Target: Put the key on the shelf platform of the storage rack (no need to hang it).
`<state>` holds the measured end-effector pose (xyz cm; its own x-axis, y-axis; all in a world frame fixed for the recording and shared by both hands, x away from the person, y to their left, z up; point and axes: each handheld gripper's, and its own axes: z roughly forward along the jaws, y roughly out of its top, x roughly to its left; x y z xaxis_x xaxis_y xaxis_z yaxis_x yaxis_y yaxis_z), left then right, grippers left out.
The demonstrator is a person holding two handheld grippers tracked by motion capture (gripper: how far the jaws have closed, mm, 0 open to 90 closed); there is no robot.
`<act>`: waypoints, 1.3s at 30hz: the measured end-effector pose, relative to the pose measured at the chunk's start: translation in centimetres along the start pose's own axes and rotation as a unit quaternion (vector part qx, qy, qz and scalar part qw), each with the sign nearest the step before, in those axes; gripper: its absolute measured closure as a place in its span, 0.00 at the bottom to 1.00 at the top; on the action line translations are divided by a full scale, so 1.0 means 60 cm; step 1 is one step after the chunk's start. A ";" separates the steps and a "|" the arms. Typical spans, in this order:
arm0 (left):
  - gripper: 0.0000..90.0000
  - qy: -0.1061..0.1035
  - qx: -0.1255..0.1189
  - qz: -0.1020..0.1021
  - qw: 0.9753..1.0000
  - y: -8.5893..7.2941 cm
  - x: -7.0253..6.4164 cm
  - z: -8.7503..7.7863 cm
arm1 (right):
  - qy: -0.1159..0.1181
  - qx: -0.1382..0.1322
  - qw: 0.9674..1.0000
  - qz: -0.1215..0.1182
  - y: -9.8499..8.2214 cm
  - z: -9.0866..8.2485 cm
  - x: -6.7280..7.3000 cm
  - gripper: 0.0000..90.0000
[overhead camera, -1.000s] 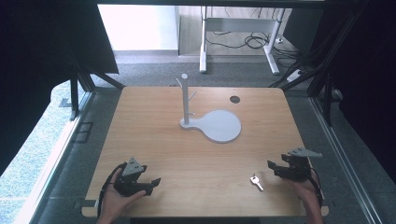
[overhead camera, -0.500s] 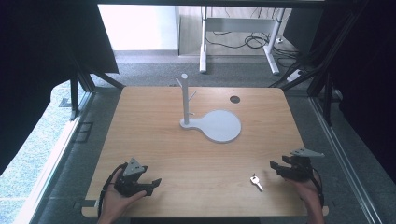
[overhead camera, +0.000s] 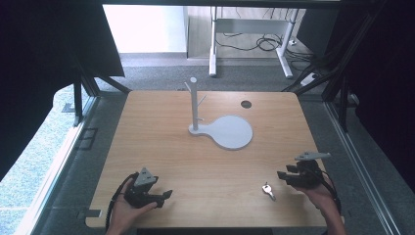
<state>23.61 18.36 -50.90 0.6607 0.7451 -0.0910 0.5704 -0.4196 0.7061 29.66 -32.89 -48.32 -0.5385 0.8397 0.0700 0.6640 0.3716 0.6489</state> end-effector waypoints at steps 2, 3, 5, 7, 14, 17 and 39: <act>0.29 -0.001 -0.005 -0.001 1.000 0.001 0.000 -0.005 | 0.012 0.031 0.999 -0.012 0.012 -0.003 0.015 0.58; 0.29 -0.001 -0.005 -0.001 1.000 0.001 0.000 -0.005 | 0.014 0.038 0.999 -0.016 0.014 -0.003 0.019 0.59; 0.29 -0.002 -0.007 0.001 1.000 0.002 -0.001 -0.008 | 0.018 0.051 0.998 -0.017 0.019 -0.003 0.024 0.60; 0.29 -0.003 -0.008 0.001 1.000 0.003 -0.005 -0.009 | 0.019 0.056 0.998 -0.018 0.021 -0.004 0.027 0.61; 0.29 -0.003 -0.013 0.004 1.000 0.005 -0.005 -0.013 | 0.031 0.097 0.995 -0.013 0.032 0.004 0.039 0.64; 0.29 -0.003 -0.013 0.003 1.000 0.004 -0.004 -0.014 | 0.036 0.102 0.994 -0.012 0.038 0.006 0.045 0.65; 0.29 0.006 -0.019 -0.002 1.000 0.004 0.002 -0.022 | 0.051 0.164 0.985 0.011 0.046 0.055 0.080 0.75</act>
<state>23.20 19.04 -49.83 0.6523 0.7532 -0.0844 0.5530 -0.3969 0.7326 30.64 -26.53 -48.66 -0.5605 0.8112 0.1670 0.7985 0.4758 0.3688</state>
